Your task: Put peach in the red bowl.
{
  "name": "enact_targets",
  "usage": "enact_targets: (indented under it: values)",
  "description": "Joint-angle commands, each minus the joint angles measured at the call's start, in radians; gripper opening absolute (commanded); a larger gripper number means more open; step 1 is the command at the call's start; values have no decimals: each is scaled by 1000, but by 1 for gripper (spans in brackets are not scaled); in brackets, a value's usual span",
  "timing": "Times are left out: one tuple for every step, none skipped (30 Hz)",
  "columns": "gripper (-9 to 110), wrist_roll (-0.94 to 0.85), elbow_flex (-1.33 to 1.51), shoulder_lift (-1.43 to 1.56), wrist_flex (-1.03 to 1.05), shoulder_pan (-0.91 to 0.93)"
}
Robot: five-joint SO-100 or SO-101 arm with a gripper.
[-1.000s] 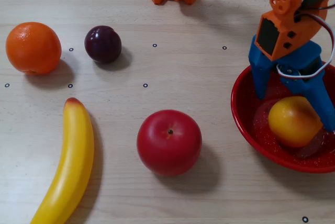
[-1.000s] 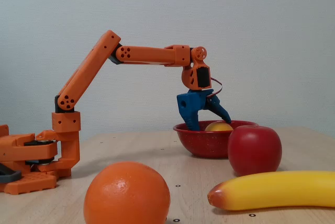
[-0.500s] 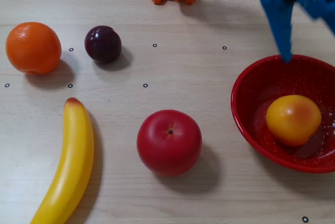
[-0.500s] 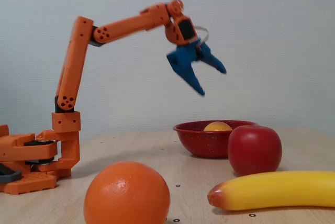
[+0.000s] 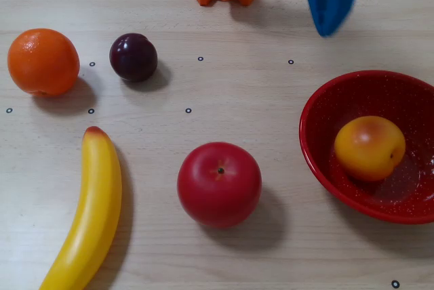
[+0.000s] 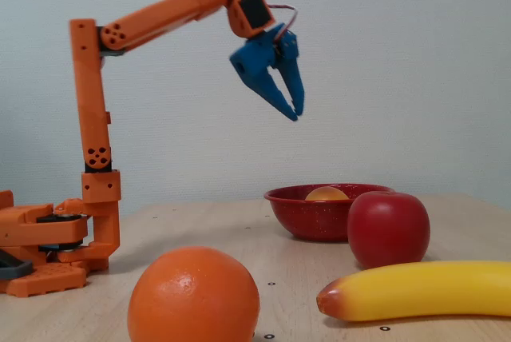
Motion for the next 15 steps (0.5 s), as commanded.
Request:
enact_targets:
  values:
    - [0,20,18,170,0,41]
    - [0,18,63,209,-15,49]
    - [0,12,110,250,-32,57]
    - [0,9,161,291,-52,63]
    - [0,5,215,339,-75,71]
    - [0,0,264,383,-89,78]
    - [0,-3,305,423,-94,86]
    - [0,-3,344,462,-94,94]
    - [0,-8,391,505,-95,101]
    - [0,-8,436,545,-97,109]
    - [0,-6,474,581,-94,118]
    - [0,-11,515,620,-95,127]
    - [0,-11,563,664,-101,138]
    - [0,-14,612,709,-112,150]
    - [0,-17,663,756,-124,161]
